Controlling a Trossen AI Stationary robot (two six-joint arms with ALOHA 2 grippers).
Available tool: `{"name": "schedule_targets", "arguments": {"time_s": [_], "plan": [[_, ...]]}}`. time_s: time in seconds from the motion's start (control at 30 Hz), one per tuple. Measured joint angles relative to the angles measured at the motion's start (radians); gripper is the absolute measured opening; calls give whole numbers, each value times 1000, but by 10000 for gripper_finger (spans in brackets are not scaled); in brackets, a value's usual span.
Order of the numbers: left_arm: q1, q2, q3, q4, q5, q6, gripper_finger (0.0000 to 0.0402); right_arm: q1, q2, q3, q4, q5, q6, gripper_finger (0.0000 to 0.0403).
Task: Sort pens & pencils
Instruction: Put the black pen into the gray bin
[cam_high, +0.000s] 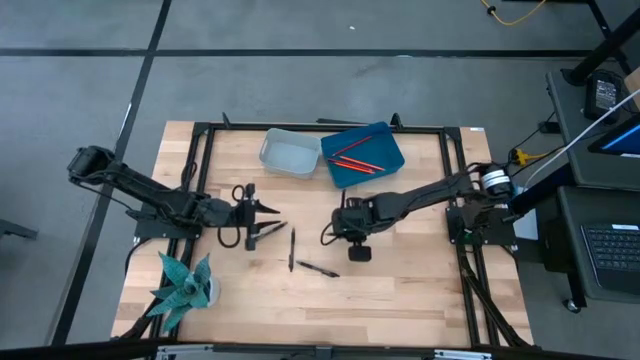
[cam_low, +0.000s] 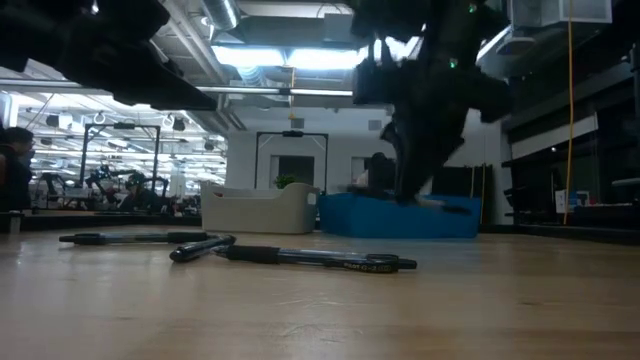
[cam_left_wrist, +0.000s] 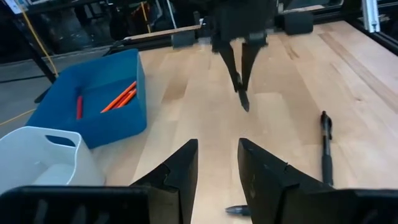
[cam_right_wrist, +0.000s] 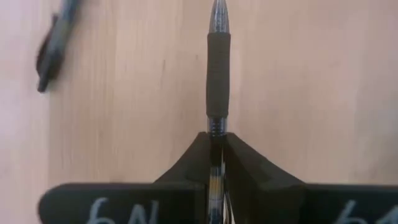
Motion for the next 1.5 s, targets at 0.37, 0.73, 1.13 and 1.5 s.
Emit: {"name": "schedule_targets", "arguments": {"time_s": [0.37,0.73,1.13,1.5], "plan": [[4,0,0,24,0,29,108,20,-172,3,-53,150,1,30],[15,0,0,50,0,42,108,95,-300,4,-58,299,-1,29],[15,0,0,77,45,47,108,67,-380,-180,101,311,1,29],[28,1,0,93,45,47,108,48,-635,-547,656,233,-77,29]]}}
